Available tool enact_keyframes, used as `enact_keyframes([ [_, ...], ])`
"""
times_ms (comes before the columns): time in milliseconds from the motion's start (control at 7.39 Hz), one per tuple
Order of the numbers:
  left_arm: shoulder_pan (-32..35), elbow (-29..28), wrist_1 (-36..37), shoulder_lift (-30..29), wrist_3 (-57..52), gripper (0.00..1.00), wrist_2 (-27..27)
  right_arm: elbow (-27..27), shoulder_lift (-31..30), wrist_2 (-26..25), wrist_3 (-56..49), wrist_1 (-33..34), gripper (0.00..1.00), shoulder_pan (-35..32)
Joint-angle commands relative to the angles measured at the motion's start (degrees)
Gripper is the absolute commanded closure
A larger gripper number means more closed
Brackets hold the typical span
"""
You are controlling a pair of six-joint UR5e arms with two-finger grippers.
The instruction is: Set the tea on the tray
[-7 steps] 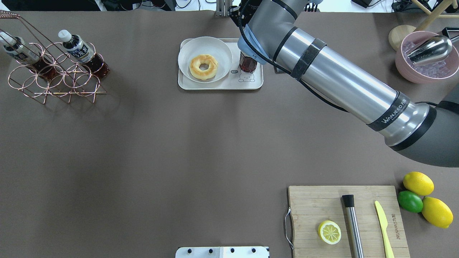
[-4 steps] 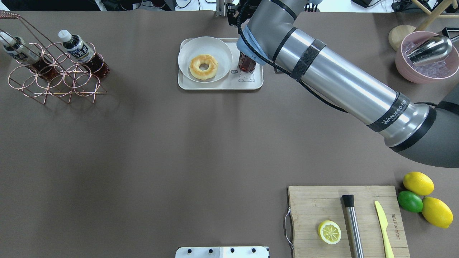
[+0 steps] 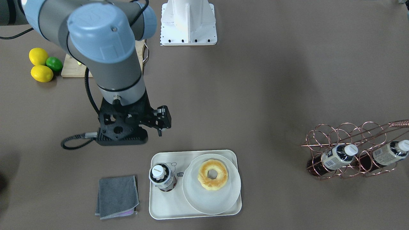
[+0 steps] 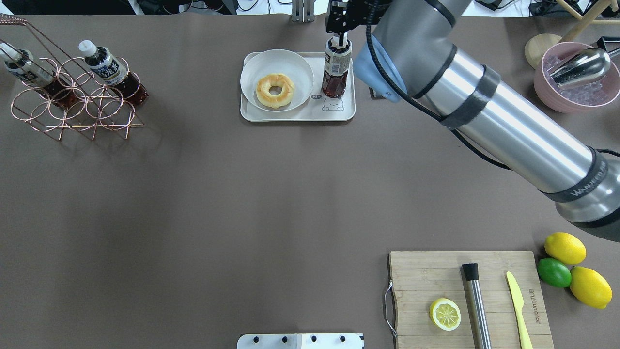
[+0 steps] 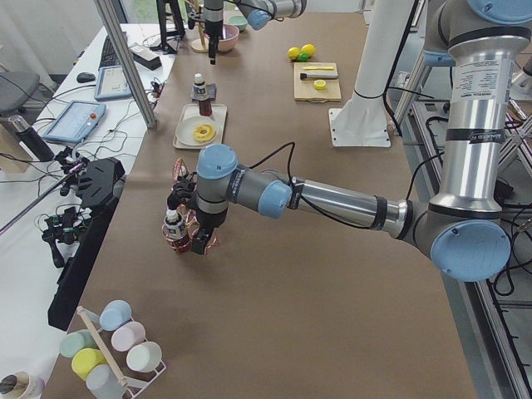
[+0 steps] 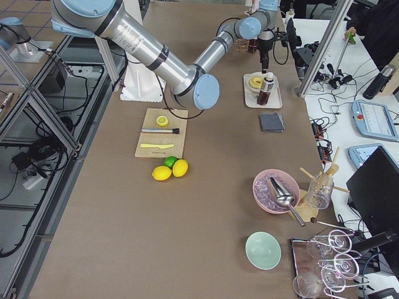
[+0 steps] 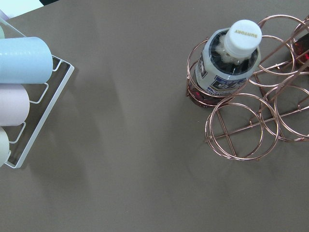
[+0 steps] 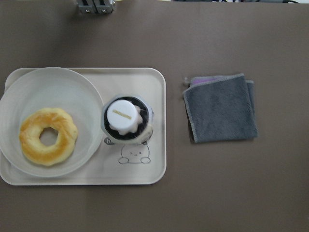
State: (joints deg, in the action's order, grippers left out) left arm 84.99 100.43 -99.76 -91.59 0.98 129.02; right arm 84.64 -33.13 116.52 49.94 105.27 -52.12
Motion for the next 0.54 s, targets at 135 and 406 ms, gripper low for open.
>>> enact_keyframes([
  [135, 0.0, -0.06, -0.08, -0.43, -0.01, 0.02, 0.01, 22.12, -17.51, -0.07, -7.77, 16.28, 0.0, -4.89],
  [406, 0.0, -0.06, 0.01, -0.35, -0.01, 0.02, 0.01, 22.51, -31.4, 1.06, -29.0, 10.53, 0.0, -14.36],
])
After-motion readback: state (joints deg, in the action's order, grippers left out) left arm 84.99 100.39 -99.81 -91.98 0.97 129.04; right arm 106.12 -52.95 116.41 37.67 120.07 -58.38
